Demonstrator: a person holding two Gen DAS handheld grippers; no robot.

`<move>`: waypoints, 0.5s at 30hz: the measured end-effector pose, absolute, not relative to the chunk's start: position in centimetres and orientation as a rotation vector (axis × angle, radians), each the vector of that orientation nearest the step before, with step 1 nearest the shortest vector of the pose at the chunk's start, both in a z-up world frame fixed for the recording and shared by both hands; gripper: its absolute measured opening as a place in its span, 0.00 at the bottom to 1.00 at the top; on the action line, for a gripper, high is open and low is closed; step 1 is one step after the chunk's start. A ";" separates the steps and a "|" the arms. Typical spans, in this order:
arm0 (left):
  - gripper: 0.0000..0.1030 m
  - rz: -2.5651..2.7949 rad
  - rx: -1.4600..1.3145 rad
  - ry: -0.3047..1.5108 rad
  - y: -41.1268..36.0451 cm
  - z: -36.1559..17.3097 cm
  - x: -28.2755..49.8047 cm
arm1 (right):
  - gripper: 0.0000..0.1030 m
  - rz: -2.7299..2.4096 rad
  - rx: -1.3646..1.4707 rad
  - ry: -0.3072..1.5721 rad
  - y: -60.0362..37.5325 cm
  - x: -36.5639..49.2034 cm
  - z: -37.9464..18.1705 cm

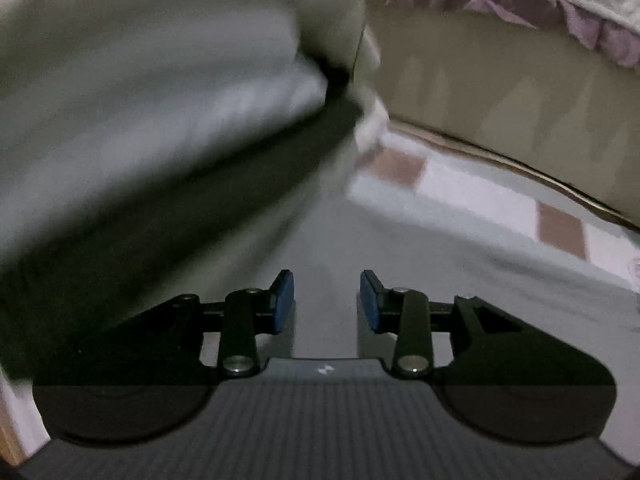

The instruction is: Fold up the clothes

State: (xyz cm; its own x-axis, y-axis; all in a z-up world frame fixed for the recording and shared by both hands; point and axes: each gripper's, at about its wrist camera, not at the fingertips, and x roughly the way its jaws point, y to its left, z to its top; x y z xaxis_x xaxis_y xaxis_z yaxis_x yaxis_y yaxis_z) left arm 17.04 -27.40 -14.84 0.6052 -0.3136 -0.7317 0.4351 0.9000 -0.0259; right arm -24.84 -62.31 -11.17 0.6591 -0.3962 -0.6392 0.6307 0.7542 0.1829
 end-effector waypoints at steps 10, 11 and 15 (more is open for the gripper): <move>0.46 -0.496 0.094 0.929 -27.2 -15.8 19.1 | 0.49 -0.496 0.344 0.845 -61.8 -20.5 -15.7; 0.46 -0.520 0.090 0.933 -27.7 -16.0 19.0 | 0.50 -0.506 0.327 0.857 -61.7 -20.3 -16.1; 0.49 -0.589 0.121 0.904 -29.8 -16.3 18.5 | 0.53 -0.530 0.284 0.886 -61.4 -19.9 -17.1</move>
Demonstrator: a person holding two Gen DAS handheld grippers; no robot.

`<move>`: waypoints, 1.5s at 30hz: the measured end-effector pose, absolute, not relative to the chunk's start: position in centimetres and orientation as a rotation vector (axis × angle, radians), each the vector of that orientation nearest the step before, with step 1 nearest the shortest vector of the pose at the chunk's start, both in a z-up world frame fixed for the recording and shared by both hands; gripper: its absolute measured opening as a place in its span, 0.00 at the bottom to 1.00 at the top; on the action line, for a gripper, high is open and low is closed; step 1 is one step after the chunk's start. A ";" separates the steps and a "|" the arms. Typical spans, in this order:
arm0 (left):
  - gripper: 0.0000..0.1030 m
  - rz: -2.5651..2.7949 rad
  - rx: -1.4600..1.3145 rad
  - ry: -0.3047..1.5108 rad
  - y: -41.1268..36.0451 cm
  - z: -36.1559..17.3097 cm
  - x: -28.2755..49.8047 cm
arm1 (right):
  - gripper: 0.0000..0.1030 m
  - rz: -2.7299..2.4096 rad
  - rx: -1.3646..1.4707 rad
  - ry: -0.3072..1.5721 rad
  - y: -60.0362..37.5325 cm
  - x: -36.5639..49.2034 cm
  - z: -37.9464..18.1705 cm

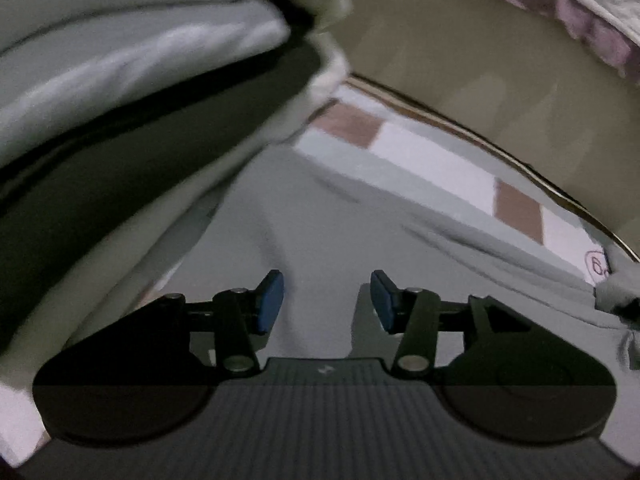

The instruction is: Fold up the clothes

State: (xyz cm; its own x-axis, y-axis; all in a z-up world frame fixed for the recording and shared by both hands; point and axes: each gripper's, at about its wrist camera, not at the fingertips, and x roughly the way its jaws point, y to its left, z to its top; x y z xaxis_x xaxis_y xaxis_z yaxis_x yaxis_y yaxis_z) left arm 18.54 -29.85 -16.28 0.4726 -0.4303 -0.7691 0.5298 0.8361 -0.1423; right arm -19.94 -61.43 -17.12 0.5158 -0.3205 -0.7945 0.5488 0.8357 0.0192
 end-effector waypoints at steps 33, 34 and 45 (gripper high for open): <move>0.06 -0.618 0.298 0.525 -36.6 -14.1 16.0 | 0.02 -0.565 0.093 0.584 -62.6 -17.5 -11.6; 0.06 -0.608 0.294 0.531 -36.6 -14.3 16.2 | 0.02 -0.576 0.084 0.562 -62.6 -17.5 -11.1; 0.57 -0.513 0.294 0.671 -35.4 -15.4 17.5 | 0.36 -0.785 0.323 0.679 -66.7 -18.2 -14.8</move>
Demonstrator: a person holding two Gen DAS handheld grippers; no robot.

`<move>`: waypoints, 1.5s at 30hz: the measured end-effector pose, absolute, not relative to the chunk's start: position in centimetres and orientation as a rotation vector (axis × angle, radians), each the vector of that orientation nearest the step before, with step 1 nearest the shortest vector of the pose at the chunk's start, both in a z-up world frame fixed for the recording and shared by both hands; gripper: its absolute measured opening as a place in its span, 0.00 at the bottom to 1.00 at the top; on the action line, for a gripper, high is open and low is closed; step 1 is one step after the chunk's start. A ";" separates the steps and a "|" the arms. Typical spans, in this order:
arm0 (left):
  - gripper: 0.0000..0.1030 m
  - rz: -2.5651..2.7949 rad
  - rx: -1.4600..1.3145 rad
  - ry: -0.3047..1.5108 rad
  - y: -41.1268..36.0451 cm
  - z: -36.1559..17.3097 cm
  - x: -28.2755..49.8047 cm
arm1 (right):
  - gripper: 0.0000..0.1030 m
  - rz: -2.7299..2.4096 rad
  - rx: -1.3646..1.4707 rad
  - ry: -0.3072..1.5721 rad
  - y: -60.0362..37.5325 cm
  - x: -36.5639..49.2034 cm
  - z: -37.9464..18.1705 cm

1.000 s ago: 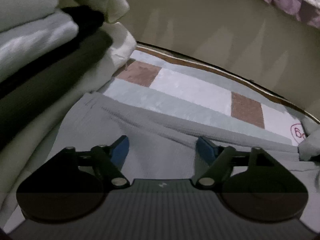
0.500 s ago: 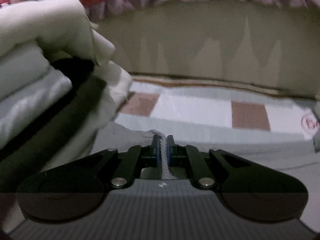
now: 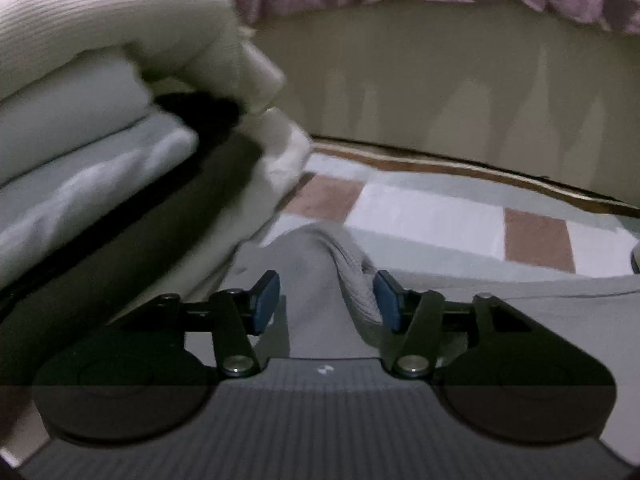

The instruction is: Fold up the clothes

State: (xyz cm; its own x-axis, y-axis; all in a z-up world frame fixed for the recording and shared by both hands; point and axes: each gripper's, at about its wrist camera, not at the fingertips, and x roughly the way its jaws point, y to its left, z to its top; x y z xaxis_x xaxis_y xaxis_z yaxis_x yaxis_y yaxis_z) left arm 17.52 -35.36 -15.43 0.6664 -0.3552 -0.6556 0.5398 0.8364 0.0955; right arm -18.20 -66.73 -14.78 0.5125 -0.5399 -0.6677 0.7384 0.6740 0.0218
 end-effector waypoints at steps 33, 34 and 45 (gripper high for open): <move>0.66 -0.303 -0.227 1.113 -13.4 -16.5 13.8 | 0.73 -0.934 1.431 0.412 -51.4 -35.5 -17.5; 0.66 -0.286 -0.231 1.124 -13.5 -17.0 14.0 | 0.73 -0.937 1.445 0.406 -51.4 -35.6 -17.7; 0.36 -0.331 -0.207 0.948 -16.0 -16.3 13.6 | 0.83 -0.880 1.338 0.357 -53.5 -33.2 -19.3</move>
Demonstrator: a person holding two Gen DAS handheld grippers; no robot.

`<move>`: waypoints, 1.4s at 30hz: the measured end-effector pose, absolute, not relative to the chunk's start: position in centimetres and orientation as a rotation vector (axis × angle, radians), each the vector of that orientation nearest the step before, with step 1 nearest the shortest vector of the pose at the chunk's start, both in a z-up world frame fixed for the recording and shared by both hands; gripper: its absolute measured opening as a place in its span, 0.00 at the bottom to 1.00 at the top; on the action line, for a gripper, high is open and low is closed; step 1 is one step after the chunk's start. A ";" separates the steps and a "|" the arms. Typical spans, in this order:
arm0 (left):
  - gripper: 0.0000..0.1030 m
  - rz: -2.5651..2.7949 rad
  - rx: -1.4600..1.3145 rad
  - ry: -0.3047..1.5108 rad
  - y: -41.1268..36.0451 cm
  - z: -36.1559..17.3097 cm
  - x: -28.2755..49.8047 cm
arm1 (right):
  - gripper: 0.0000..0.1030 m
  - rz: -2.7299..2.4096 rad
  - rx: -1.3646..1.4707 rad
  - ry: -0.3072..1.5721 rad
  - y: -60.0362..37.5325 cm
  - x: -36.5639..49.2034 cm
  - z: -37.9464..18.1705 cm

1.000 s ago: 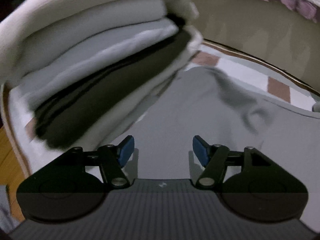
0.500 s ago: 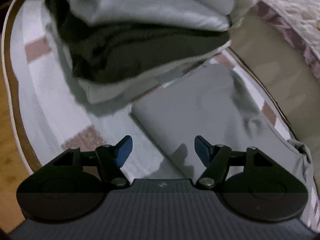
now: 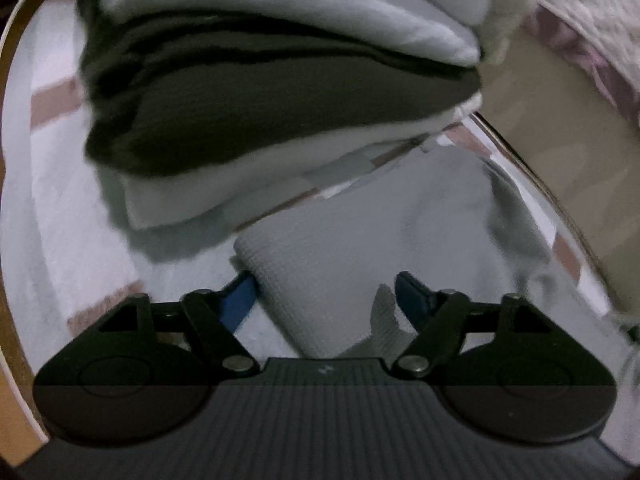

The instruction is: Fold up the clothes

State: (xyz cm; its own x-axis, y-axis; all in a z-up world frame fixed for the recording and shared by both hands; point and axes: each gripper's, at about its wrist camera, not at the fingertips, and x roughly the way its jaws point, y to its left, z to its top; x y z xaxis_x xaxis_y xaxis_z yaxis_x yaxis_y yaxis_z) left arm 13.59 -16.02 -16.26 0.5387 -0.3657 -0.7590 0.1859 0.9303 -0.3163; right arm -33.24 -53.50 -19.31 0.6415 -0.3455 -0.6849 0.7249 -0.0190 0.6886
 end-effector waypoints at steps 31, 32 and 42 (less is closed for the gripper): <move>0.46 -0.313 0.107 0.917 -12.2 -10.7 3.0 | 0.66 -1.072 0.686 0.497 -45.1 -38.0 -8.6; 0.46 -0.356 0.122 0.902 -12.5 -10.1 2.1 | 0.65 -1.019 0.733 0.452 -45.3 -38.6 -8.7; 0.54 -0.687 0.161 0.916 -18.5 -4.0 -7.7 | 0.10 -0.636 0.755 0.327 -42.3 -37.6 -6.4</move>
